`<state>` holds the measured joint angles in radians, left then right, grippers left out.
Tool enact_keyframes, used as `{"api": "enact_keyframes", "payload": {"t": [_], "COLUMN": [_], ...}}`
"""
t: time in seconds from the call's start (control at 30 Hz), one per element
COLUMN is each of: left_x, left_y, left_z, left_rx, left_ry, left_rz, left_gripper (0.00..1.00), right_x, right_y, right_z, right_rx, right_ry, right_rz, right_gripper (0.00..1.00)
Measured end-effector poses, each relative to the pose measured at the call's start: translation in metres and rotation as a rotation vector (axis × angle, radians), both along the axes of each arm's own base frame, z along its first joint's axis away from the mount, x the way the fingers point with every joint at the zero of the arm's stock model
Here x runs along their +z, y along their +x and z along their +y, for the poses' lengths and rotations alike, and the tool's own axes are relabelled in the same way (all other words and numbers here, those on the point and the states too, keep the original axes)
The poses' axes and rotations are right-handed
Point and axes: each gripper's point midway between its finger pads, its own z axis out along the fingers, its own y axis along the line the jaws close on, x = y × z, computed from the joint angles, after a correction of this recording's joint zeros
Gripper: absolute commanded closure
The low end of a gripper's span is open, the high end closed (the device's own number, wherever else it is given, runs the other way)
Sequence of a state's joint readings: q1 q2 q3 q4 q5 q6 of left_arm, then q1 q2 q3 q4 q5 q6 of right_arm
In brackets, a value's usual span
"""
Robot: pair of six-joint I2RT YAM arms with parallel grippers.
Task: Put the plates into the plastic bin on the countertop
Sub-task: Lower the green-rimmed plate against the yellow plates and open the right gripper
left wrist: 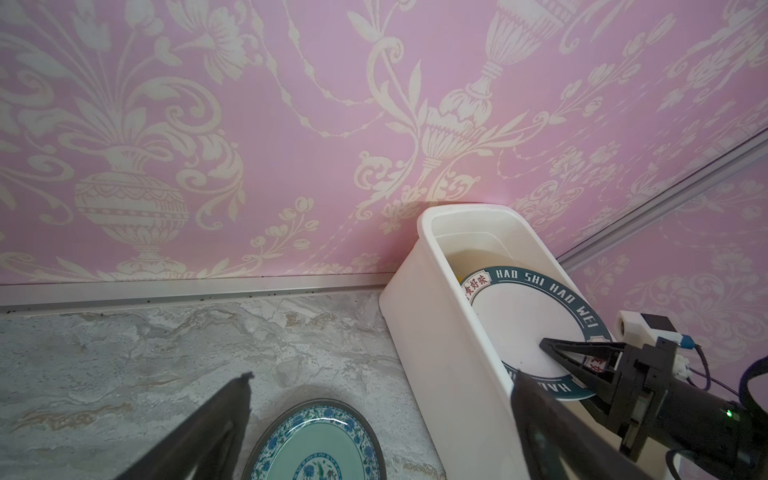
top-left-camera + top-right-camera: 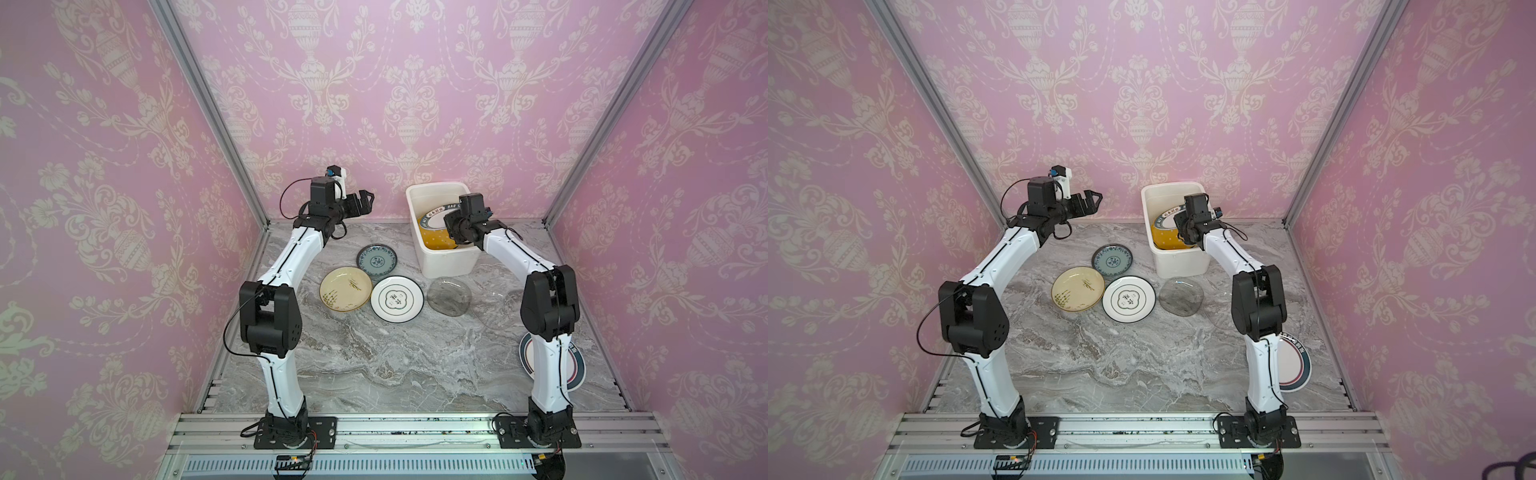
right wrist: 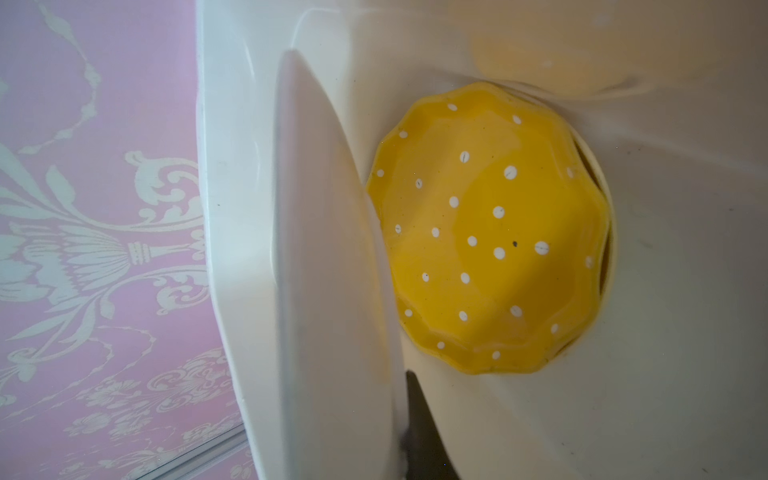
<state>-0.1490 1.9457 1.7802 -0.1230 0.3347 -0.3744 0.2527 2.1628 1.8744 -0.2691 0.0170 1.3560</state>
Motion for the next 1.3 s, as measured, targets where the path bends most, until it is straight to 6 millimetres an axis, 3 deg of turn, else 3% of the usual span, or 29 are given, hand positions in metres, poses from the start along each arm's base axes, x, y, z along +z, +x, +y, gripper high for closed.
{"api": "enact_keyframes", "payload": {"t": [0.27, 0.73, 0.97, 1.3], "left_x": [0.007, 0.007, -0.011, -0.010], "left_y": [0.000, 0.004, 0.010, 0.011], "left_z": [-0.011, -0.012, -0.013, -0.013], "left_rx": [-0.018, -0.019, -0.019, -0.019], "left_ry": [-0.001, 0.001, 0.006, 0.006], "left_rz": [-0.006, 0.008, 0.043, 0.045], "left_gripper": [0.01, 0.01, 0.01, 0.01], "right_x": [-0.021, -0.025, -0.026, -0.029], "right_y": [0.006, 0.018, 0.019, 0.018], "right_z": [0.009, 0.013, 0.013, 0.016], "right_rx": [0.005, -0.006, -0.007, -0.004], "right_ry": [-0.003, 0.012, 0.013, 0.016], "right_rz": [0.044, 0.053, 0.054, 0.064], "right_gripper": [1.00, 1.00, 0.90, 0.75]}}
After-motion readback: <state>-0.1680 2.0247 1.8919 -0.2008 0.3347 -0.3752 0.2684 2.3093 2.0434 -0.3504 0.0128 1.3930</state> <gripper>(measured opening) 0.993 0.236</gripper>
